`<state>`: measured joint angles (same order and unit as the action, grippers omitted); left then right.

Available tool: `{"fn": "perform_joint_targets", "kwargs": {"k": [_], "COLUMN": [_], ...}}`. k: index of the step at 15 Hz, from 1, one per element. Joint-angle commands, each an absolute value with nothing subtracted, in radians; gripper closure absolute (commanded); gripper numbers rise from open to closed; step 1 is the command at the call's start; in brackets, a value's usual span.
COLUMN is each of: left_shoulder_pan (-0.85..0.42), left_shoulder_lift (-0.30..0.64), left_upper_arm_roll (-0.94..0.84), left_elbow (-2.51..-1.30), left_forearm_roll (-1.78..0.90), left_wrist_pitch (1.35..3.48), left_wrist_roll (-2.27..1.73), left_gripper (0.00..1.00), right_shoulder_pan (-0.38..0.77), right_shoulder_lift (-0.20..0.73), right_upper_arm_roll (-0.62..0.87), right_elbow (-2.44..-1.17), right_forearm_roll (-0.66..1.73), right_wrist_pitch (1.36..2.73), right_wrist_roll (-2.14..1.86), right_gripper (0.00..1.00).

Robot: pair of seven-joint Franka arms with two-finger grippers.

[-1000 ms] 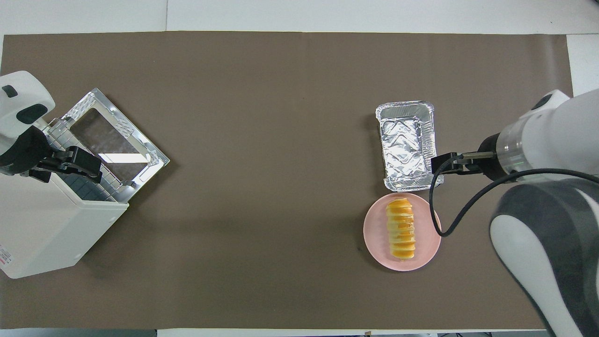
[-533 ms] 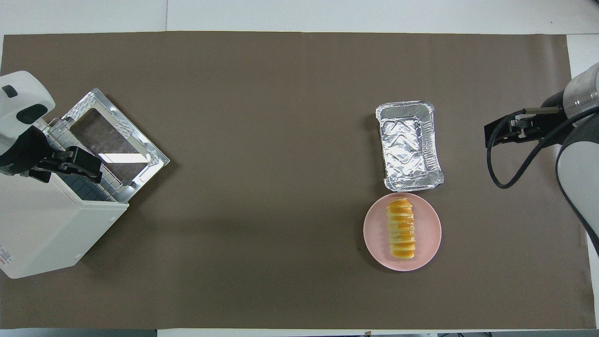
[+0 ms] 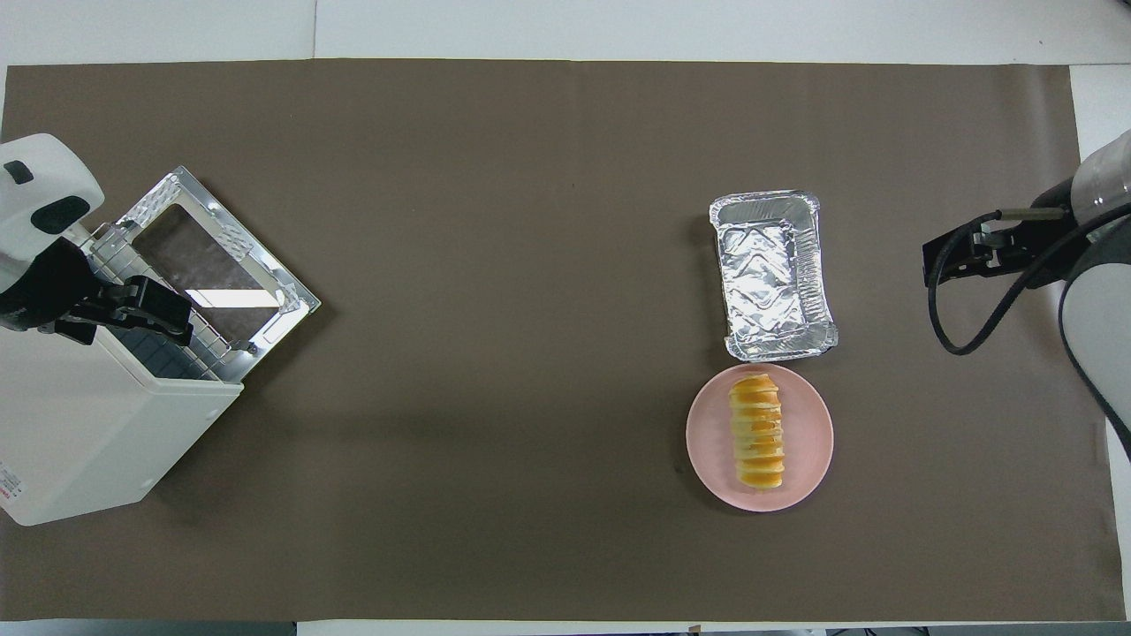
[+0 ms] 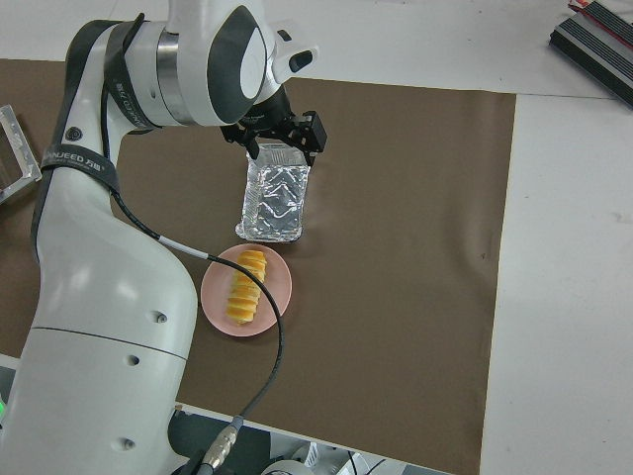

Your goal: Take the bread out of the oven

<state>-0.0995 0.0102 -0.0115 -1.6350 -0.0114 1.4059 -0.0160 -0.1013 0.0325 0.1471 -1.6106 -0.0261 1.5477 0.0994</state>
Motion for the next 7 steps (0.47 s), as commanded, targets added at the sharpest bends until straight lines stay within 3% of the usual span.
{"fn": "perform_joint_targets", "kwargs": {"k": [1,7], "left_shoulder_pan": [-0.094,-0.094], "left_shoulder_lift": [-0.008,-0.008], "left_upper_arm_roll": [-0.015,-0.015], "left_elbow": [-1.647,-1.647], "left_forearm_roll": [0.006,0.006], "left_wrist_pitch": [1.419,1.419], "left_wrist_roll": [-0.009,-0.009], "left_gripper": [0.0,0.0], "right_shoulder_pan": [-0.12,-0.149], "right_shoulder_lift": [0.006,0.006], "right_upper_arm_roll": [0.158,0.158], "right_elbow": [-1.638,-1.638], "right_forearm_roll": [-0.041,-0.041], "right_wrist_pitch": [1.545,1.546], "right_wrist_roll": [0.081,0.083], "right_gripper": [0.0,0.0]}}
